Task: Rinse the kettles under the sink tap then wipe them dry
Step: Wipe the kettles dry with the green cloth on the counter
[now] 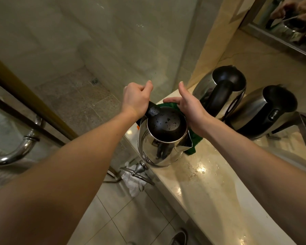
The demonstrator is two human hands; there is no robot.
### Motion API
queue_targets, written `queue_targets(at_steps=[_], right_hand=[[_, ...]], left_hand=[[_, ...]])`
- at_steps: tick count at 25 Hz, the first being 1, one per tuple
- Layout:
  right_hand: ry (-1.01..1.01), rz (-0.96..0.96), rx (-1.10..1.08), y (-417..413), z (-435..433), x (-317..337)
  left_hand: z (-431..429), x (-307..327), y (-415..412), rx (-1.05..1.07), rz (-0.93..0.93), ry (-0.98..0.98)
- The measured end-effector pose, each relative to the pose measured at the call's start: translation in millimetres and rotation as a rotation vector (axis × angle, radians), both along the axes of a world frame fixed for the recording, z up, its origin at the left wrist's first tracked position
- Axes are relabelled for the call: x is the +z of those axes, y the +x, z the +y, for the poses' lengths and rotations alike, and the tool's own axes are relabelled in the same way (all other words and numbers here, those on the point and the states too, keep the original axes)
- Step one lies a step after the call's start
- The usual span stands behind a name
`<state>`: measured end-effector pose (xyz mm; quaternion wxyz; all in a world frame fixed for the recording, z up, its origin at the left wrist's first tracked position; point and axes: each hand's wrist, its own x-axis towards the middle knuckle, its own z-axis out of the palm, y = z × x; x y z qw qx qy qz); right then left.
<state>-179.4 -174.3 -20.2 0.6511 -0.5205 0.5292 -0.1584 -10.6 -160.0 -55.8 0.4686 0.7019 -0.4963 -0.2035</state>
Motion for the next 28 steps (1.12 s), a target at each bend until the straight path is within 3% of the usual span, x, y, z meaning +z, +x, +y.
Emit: queue_targets(at_steps=[7, 13, 18, 21, 28], right_hand=[[0.150, 0.058, 0.033, 1.9, -8.1, -9.7], [-0.055, 0.084, 0.052, -8.8, -4.2, 6.5], [-0.115, 0.076, 0.157, -14.0, 12.3, -2.0], [-0.247, 0.088, 0.364, -21.7, 21.4, -1.3], [-0.719, 0.507, 0.552, -18.2, 86.9, 26.4]], left_hand=[[0.7, 1.1, -0.6, 0.004, -0.001, 0.025], [0.6, 0.8, 1.3, -0.021, 0.066, 0.049], [-2.3, 0.2, 4.3, -0.017, 0.118, 0.089], [-2.0, 4.0, 3.9, -0.022, 0.082, 0.134], [-1.5, 18.0, 2.9, -0.117, -0.082, 0.237]])
